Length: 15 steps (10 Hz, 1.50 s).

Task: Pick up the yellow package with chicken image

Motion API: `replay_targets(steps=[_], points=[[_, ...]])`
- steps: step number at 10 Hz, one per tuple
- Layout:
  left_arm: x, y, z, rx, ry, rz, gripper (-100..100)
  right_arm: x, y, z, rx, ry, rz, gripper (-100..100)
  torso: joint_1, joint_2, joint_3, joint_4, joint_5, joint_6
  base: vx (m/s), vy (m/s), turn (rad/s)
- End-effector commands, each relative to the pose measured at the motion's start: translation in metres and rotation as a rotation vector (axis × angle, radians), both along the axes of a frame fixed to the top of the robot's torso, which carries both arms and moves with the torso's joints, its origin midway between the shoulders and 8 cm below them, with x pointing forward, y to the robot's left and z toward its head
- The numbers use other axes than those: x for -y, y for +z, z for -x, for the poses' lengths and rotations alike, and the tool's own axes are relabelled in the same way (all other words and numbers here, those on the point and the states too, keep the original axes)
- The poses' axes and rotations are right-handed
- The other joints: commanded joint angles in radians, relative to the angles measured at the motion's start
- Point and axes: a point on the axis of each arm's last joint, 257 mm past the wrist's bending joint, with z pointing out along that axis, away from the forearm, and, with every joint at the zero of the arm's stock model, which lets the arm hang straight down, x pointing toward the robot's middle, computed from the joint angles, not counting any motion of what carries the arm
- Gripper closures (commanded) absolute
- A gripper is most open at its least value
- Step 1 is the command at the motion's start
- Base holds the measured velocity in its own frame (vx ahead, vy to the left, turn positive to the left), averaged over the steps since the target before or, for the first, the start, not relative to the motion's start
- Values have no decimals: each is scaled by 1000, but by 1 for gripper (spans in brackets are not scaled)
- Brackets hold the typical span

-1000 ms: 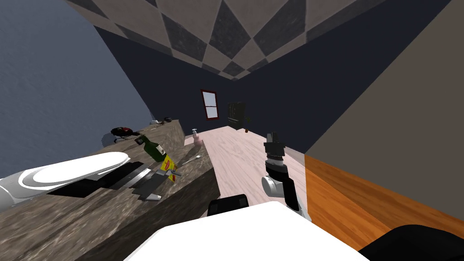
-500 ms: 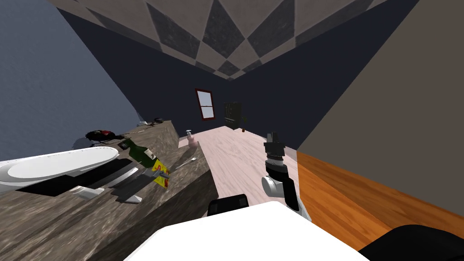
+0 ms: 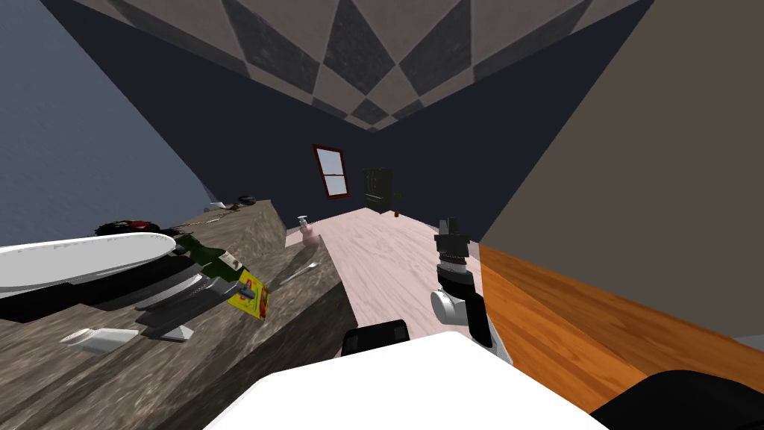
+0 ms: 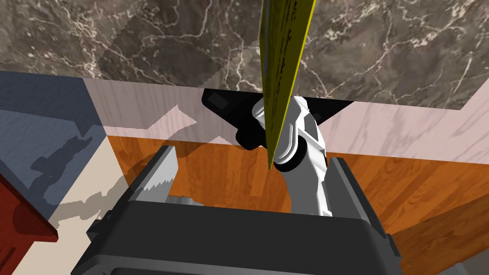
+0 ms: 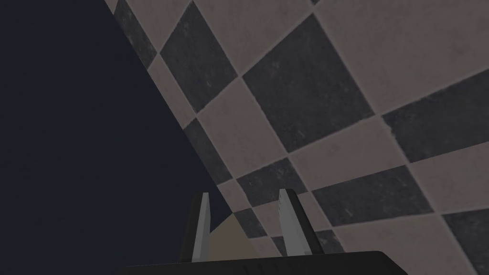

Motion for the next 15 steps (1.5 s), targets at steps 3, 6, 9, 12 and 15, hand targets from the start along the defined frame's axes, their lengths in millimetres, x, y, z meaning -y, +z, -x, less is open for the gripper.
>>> replay_targets(steps=[3,6,9,12,15], points=[[-18,9,3,-7,-18,-62,-100,0,0,0,0,0,0,0,0,0,0,0,0,0,4,-7,-68],[-25,-16,7,-7,-9,-65,-100,0,0,0,0,0,0,0,0,1,0,0,1,0,-11,-11,-42],[-21,-12,5,-7,-11,-64,100,0,0,0,0,0,0,0,0,0,0,0,0,0,-2,-3,-7],[-22,-12,7,-11,-12,-66,100,0,0,0,0,0,0,0,2,1,1,1,2,-1,0,0,0],[-20,9,3,-8,-19,-65,100,0,0,0,0,0,0,0,2,1,1,1,1,-2,9,9,48]])
